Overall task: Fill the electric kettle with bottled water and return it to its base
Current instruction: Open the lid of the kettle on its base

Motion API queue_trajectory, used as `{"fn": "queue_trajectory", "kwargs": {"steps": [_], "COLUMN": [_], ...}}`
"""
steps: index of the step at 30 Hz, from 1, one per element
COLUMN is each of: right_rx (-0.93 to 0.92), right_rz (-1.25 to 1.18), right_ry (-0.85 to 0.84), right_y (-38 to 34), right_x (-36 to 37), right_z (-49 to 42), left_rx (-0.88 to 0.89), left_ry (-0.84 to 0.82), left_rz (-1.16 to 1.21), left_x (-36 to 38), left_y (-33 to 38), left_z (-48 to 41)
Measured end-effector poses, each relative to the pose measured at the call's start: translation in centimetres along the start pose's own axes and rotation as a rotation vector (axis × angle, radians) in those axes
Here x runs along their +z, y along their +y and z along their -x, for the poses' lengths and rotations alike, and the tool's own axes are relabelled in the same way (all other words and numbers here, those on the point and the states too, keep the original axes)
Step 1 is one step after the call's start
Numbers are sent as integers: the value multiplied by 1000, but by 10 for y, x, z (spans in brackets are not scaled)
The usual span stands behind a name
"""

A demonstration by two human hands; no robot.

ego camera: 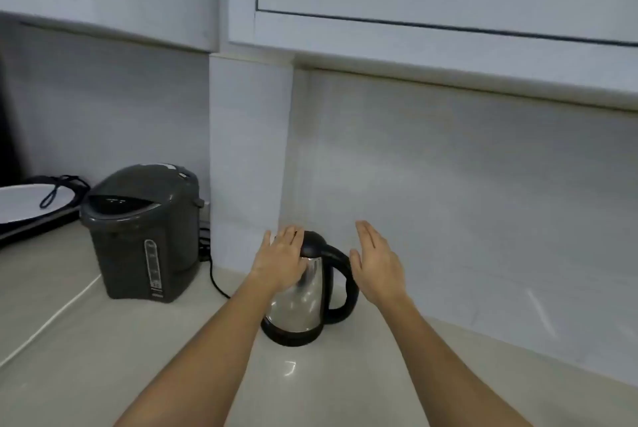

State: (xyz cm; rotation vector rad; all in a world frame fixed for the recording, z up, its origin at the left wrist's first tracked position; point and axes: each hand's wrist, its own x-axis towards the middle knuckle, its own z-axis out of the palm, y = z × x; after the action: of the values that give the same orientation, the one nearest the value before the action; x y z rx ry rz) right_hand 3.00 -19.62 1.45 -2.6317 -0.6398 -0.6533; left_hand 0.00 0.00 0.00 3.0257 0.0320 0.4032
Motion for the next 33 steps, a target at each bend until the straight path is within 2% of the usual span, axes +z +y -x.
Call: {"fn": "queue_trajectory", "kwargs": {"steps": [6, 12, 17, 21, 33], "right_rx": [147, 295, 454, 551, 589], "right_rz": [-26, -141, -335, -372, -329], "right_ry": [-147, -237, -161, -142, -146], "right_y": [-1, 2, 2, 5, 6], "right_x": [47, 81, 92, 98, 101], "right_z": [-9, 1, 1, -2, -1], "left_rx": [106, 132, 136, 140, 118], "left_ry": [69, 147, 189, 197, 215], "left_rz": [11, 81, 139, 155, 169], "left_x": [31, 50, 55, 58, 66], "left_y": [-13, -20, -21, -22, -19], "left_z": [-21, -29, -30, -31, -30]}}
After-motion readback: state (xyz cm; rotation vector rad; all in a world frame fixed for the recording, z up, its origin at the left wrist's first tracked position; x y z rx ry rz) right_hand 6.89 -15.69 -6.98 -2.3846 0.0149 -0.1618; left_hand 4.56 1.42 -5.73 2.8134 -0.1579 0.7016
